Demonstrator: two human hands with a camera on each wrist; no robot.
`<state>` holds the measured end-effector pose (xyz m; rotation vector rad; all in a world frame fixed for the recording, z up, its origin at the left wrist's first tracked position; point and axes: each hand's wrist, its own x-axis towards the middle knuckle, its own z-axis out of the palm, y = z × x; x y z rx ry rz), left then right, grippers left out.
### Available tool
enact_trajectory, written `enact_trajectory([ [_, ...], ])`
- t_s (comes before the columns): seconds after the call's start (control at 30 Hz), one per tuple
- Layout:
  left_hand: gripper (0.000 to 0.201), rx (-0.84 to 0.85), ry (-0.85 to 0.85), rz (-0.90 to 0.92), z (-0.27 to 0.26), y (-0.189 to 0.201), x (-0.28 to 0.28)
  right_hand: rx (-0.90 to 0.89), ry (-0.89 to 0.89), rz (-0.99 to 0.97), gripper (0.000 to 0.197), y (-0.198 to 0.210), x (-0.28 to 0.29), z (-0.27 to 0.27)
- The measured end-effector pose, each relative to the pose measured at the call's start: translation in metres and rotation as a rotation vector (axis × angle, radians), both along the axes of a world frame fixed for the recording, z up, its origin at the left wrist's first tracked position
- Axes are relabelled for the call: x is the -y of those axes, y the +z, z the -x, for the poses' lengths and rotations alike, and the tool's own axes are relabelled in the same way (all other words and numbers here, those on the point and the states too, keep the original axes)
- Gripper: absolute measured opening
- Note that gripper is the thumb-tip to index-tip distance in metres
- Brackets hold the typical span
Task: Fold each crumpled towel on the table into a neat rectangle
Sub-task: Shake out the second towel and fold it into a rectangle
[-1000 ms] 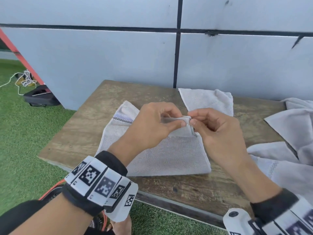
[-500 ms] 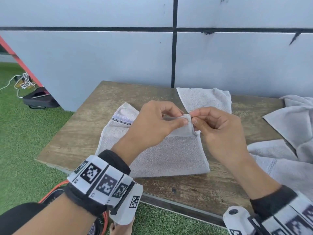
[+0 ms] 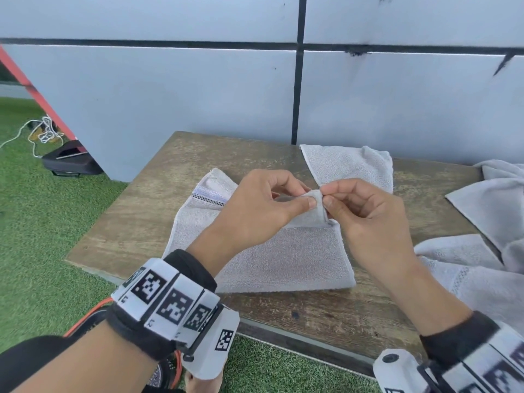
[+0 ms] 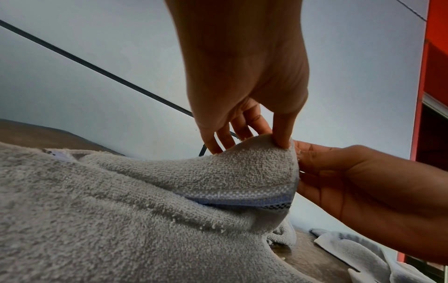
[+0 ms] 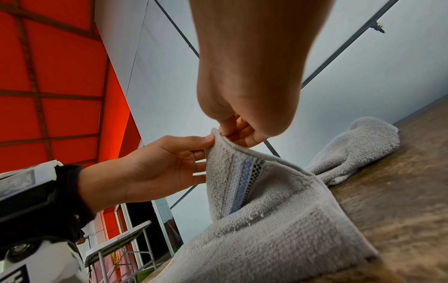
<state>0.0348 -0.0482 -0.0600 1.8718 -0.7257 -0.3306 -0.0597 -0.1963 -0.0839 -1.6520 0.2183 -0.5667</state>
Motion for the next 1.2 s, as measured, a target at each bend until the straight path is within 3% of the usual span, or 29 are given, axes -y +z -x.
enact_trajectory([
  [0.13, 0.016, 0.009, 0.004, -0.017, 0.000, -0.002, -0.002, -0.024, 0.000, 0.006, 0.023, -0.002, 0.000, -0.001],
  [0.27, 0.021, 0.031, 0.009, -0.035, 0.002, 0.000, -0.004, -0.054, 0.025, -0.062, 0.007, -0.003, -0.002, 0.001],
  [0.5, 0.028, 0.021, -0.024, -0.022, 0.005, 0.002, -0.006, -0.074, 0.078, 0.007, 0.011, -0.006, -0.002, 0.000],
  [0.97, 0.008, 0.081, -0.097, -0.113, -0.002, 0.004, -0.016, -0.071, 0.124, 0.107, 0.012, -0.007, -0.003, 0.000],
  [1.2, 0.020, 0.265, -0.125, -0.256, -0.008, 0.005, -0.029, -0.009, 0.065, 0.173, 0.020, -0.002, 0.000, -0.001],
])
